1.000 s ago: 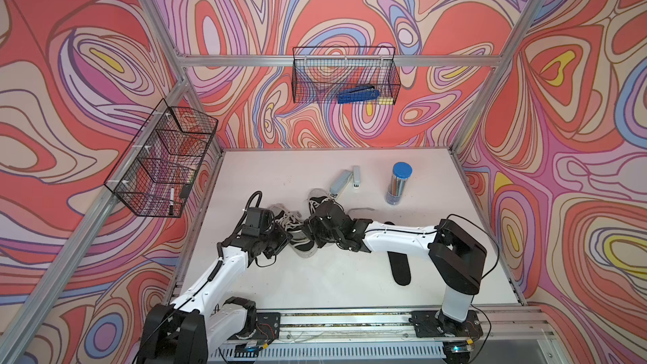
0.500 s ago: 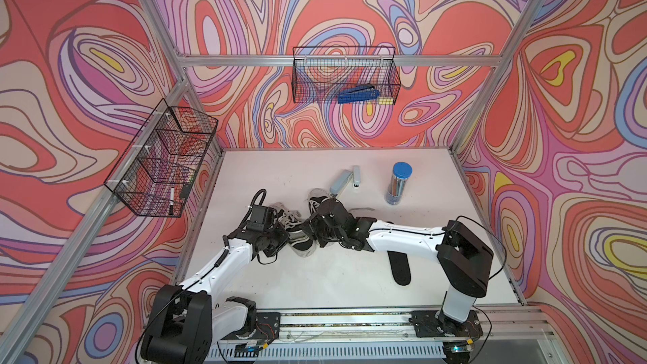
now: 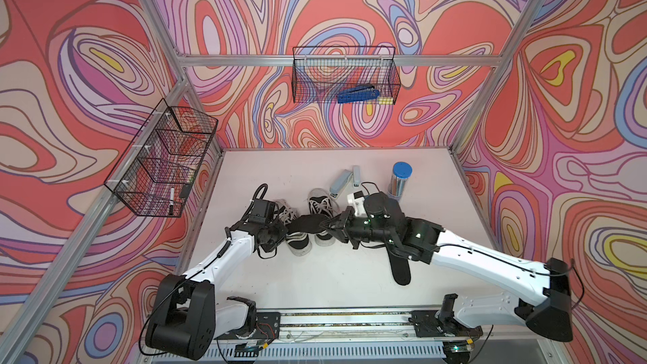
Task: Remove the insole from the shoe
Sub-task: Remove the insole from the shoe, then place the insole at the center of the board.
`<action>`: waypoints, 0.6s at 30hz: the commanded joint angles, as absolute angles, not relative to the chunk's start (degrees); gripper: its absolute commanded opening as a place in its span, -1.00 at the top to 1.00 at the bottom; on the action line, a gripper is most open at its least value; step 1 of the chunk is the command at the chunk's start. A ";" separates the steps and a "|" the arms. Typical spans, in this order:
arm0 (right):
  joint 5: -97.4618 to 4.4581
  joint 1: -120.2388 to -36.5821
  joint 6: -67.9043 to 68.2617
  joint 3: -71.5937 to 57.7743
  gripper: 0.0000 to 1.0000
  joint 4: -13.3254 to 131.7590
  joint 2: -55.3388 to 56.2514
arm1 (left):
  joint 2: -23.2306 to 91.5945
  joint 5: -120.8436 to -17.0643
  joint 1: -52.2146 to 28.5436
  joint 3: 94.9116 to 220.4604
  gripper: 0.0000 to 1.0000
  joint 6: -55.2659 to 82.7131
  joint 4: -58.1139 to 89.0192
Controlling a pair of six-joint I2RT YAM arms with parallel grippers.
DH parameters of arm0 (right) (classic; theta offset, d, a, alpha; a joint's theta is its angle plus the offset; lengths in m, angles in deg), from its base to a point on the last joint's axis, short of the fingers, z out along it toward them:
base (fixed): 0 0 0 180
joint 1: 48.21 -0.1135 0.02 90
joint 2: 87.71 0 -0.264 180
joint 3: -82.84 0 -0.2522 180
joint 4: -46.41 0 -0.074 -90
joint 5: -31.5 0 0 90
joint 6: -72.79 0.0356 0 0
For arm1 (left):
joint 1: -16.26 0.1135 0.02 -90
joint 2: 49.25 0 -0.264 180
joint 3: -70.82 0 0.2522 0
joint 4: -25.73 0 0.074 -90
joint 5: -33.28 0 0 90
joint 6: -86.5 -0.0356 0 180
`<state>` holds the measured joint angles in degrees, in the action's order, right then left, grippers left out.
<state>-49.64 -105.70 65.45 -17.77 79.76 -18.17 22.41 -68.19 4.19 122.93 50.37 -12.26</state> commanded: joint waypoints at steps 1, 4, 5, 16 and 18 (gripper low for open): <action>-59.96 -105.87 56.28 -13.62 1.00 102.79 -24.31 | 23.09 -65.62 4.31 124.05 1.00 47.07 -14.00; -67.14 -105.87 59.34 -15.52 1.00 115.31 -30.79 | 23.00 -66.45 4.31 123.70 1.00 46.35 -13.83; -68.03 -105.87 61.00 -17.15 1.00 117.15 -32.87 | 23.00 -66.57 4.31 123.54 1.00 46.26 -13.79; -71.61 -105.88 69.23 -38.21 1.00 102.10 -41.67 | 23.44 -69.30 4.35 123.49 1.00 46.52 -13.52; -72.58 -105.87 70.69 -40.43 1.00 100.40 -40.87 | 23.31 -69.21 4.31 123.69 1.00 46.04 -14.12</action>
<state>-69.40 -105.77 67.85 -38.65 105.62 -40.97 22.80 -69.17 4.21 123.04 47.09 -12.26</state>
